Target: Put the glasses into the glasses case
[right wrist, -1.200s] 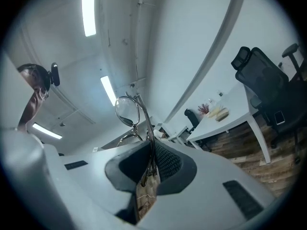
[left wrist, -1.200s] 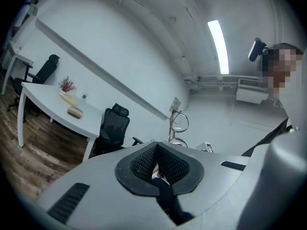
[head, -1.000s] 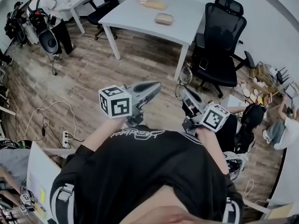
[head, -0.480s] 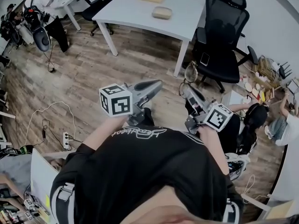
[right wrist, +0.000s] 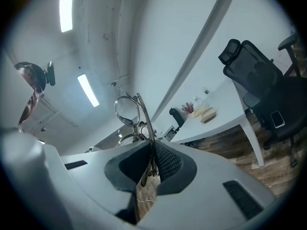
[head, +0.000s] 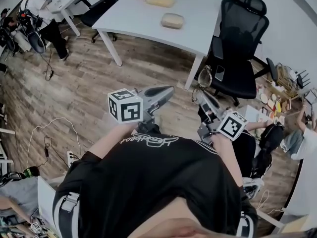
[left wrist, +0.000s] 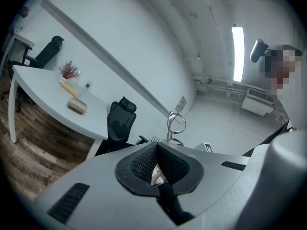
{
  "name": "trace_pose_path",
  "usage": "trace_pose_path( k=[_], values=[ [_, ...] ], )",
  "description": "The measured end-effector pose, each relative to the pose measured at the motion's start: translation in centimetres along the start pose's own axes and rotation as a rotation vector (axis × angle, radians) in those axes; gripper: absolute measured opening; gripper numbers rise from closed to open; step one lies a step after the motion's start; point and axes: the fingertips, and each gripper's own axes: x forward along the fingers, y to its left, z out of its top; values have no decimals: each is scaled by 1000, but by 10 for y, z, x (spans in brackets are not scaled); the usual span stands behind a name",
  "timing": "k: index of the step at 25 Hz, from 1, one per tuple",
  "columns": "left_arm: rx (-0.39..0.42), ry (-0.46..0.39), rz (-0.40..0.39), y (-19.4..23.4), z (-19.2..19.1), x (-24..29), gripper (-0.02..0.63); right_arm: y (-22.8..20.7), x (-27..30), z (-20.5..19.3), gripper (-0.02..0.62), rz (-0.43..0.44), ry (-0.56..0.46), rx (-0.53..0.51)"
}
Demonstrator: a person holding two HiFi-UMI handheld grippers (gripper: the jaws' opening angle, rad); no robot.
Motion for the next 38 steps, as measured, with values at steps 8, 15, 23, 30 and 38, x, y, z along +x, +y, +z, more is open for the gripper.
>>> trace_pose_path(
  k=[8,15,23,30,38],
  values=[
    [-36,15,-15,115,82,20,6,-52,117,44,28,-37,-6,13],
    [-30,35,-36,200,145,36,6,-93,206,83,28,-67,-34,1],
    [-16,33,-43,255,173,32,6,-109,257,97,28,-87,-61,-24],
    [-16,13,-53,269,181,27,6,-112,264,101,28,-123,-53,-64],
    [-44,-8,-38,287,184,34,6,-128,271,109,28,-158,-23,-115]
  ],
)
